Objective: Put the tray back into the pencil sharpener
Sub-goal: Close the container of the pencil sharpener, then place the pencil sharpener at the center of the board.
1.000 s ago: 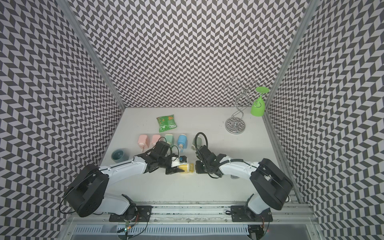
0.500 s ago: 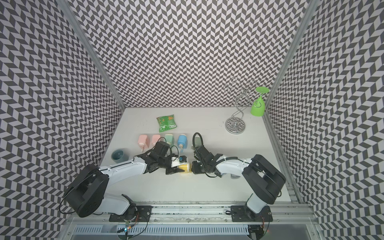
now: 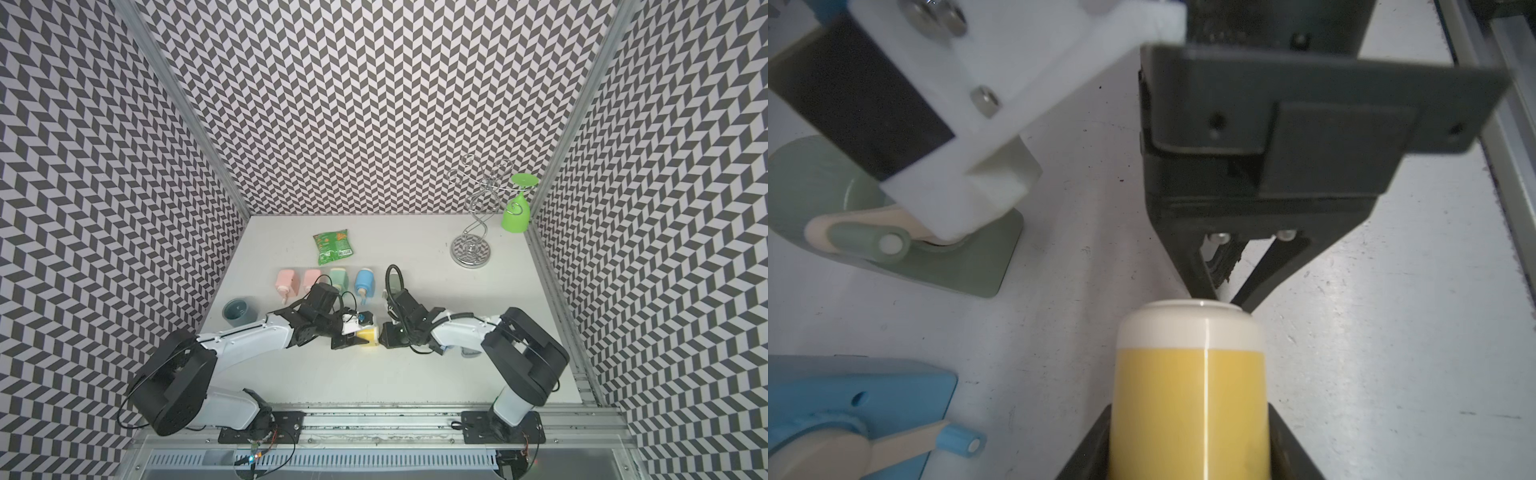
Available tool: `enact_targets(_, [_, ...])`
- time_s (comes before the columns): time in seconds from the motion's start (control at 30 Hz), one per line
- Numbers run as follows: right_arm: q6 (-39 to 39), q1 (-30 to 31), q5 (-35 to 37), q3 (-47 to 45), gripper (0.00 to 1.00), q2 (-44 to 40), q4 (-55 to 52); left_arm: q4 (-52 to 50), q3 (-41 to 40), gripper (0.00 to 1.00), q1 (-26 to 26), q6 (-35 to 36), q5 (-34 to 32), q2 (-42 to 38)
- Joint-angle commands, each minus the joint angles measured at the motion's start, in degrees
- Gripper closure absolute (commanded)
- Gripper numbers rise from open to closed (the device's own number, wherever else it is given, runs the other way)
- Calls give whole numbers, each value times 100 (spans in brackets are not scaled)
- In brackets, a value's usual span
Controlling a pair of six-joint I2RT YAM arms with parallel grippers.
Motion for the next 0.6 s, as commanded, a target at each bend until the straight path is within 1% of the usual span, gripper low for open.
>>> enact_targets(0.0, [141,65,336,-39,69,-570,174,4,19,66,-26,-178,-261,-227])
enact_targets(0.1, [238,58,847,-173,68,-1302,-176,-31,203,83,-23,-716,-362,-722])
enact_targets(0.17, [220,66,1076,-329,67,-1945,-186,54,283,98,-30,-1286,-405,-1107])
enact_targets(0.2, [220,65,1187,-410,67,-2202,-168,128,302,100,-30,-1599,-483,-1253])
enact_targets(0.3, [209,65,1559,-630,66,-2909,-138,303,289,100,-39,-2924,-1095,-1697])
enact_targets(0.37, [308,65,1895,-837,66,-3232,-74,253,275,100,-57,-4022,-1846,-1968])
enact_targets(0.47, [435,35,2193,-1106,63,-3455,83,-313,285,100,-120,-5281,-2859,-2246])
enact_targets(0.53, [448,30,2210,-1146,63,-3424,151,-729,213,100,-164,-6031,-3505,-2410])
enact_targets(0.57, [457,30,2195,-1145,63,-3384,185,-866,141,100,-170,-6269,-3656,-2488])
